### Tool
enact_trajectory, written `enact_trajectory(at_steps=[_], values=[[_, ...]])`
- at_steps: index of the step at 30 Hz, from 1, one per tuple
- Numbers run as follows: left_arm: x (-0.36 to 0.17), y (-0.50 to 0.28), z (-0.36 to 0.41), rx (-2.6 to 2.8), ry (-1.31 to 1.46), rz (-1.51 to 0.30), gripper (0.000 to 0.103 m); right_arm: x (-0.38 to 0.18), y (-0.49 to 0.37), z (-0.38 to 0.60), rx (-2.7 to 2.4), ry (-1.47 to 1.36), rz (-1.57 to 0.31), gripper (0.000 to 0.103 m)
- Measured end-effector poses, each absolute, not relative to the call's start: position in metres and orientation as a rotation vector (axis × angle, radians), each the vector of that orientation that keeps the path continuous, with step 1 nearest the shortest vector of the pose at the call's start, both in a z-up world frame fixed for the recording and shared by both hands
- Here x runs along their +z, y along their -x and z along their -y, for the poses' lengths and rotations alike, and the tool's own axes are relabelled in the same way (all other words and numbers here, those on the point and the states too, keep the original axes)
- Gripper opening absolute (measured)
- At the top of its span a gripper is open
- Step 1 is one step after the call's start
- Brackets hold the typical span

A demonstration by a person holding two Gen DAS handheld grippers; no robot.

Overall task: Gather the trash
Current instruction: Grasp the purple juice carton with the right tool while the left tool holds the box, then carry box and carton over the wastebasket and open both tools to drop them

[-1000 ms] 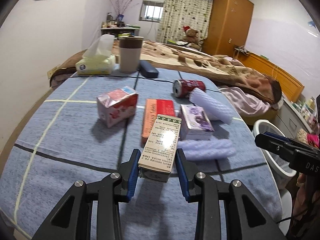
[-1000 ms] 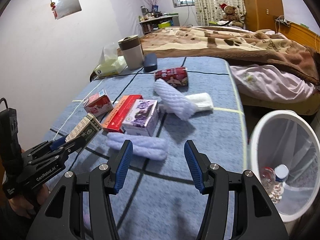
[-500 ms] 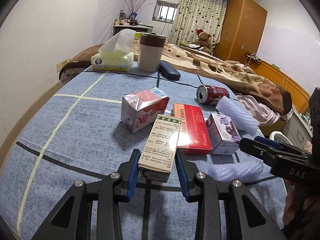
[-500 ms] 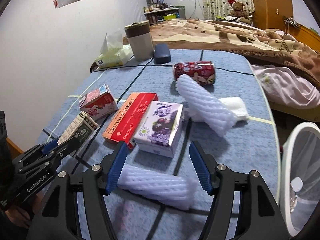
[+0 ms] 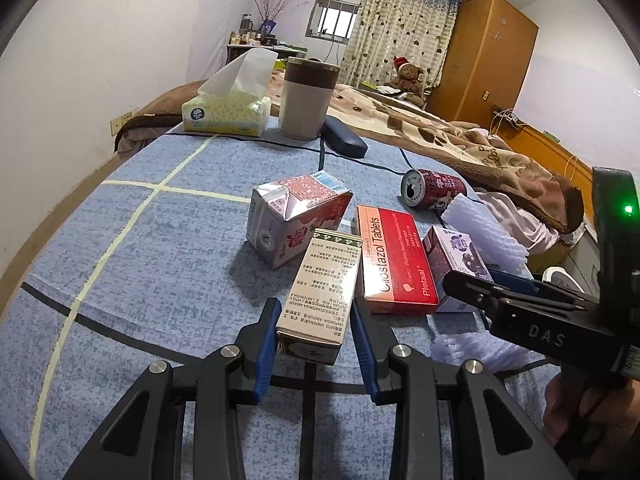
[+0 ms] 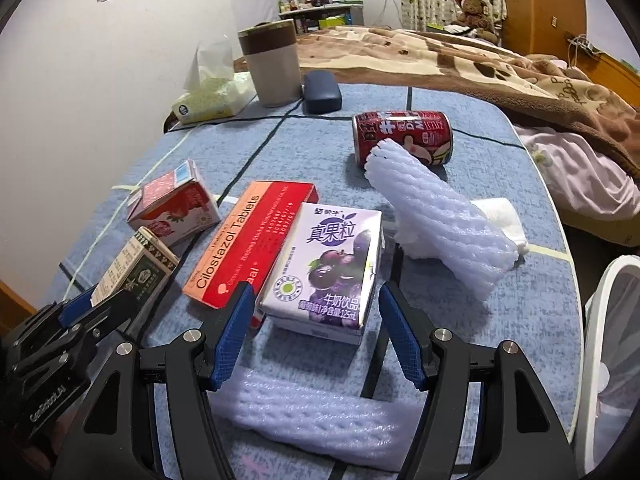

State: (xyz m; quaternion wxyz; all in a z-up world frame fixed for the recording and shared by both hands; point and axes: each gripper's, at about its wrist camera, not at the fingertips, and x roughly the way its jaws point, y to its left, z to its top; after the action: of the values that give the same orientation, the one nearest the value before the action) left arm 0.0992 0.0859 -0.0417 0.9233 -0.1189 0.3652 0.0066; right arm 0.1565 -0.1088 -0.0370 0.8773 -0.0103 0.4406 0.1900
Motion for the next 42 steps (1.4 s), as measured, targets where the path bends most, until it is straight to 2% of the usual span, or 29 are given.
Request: enact_trajectory(at_steps=[2,3,4,24,42], values=[[-0.042,-0.099,-0.085,0.010,0.244,-0.751,0.036,-0.037,-0.156,0.110,0.395,0.019,-0.916,0.066],[-0.042,-0.099,-0.085,0.009,0.244,-0.751,0.036,-0.036,-0.155,0.111,0.401,0.011,-0.913,0.059],[-0.042,-0.099,-0.084,0.008,0.244,-0.751,0.036,-0.035,-0.154,0.112,0.407,0.006,-0.913,0.059],[-0.021,-0.080,-0.065,-0.014,0.224,-0.725,0.036,-0.008,-0.126,0.140,0.459,-0.041,-0.837,0.057],[0.000,-0.075,-0.010,-0.116,0.184,-0.715,0.036,0.005,-0.099,0.201,0.362,-0.105,-0.787,0.058]])
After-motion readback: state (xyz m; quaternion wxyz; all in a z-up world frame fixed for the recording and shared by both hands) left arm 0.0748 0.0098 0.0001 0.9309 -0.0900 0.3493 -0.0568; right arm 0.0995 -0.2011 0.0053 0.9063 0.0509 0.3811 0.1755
